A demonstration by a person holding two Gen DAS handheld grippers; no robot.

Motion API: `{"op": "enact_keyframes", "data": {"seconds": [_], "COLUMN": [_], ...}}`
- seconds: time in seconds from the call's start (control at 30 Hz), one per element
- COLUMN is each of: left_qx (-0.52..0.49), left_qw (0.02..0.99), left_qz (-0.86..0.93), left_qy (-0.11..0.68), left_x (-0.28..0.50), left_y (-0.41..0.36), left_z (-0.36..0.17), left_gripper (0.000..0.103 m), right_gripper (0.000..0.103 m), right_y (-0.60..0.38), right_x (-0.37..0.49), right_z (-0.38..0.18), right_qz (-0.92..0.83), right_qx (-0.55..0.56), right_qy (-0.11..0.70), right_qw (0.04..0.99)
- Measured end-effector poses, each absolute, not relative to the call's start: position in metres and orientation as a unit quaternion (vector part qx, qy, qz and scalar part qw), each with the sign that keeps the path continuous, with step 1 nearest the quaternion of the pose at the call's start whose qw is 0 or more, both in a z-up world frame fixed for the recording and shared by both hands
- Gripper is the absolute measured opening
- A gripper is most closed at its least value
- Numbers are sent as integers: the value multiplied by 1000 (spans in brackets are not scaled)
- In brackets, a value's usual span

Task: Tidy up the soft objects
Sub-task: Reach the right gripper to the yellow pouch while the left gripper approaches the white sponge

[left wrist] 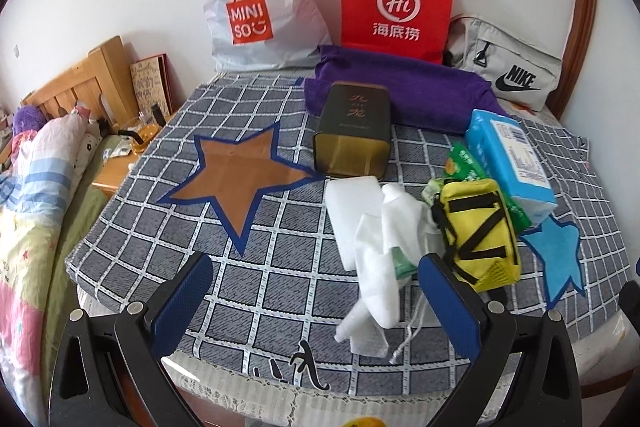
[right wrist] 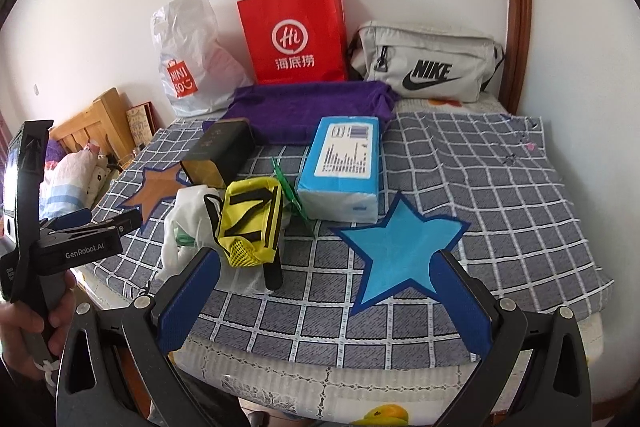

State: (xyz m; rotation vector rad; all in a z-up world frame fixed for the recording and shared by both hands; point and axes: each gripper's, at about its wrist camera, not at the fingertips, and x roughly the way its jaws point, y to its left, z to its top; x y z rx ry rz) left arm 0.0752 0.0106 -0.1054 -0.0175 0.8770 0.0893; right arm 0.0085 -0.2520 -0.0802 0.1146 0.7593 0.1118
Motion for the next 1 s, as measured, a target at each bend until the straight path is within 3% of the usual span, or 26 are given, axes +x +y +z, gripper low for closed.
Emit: {"op": "enact_keyframes", "data": {"seconds": [0.43,0.93,1.0], "left_qx": [-29,-78,-82], "left_qw": [888,880,879], "left_qz": [69,61,58], "left_qy": [453,464,467], "left_x": [98,107,106], "left_y": [38,71,74], "left_z": [-148,-163,-166], "left_gripper": [103,103,103], "right_gripper": [99,99,94], "right_y": [-221,-156,-150], "right_x": [69,99,107], "right_z": [-125,-160,-165], "right_qz": [147,131,122], "right_qx": [102,-26,-39], "right_qy": [416,452,457], "right_qw": [892,882,880]}}
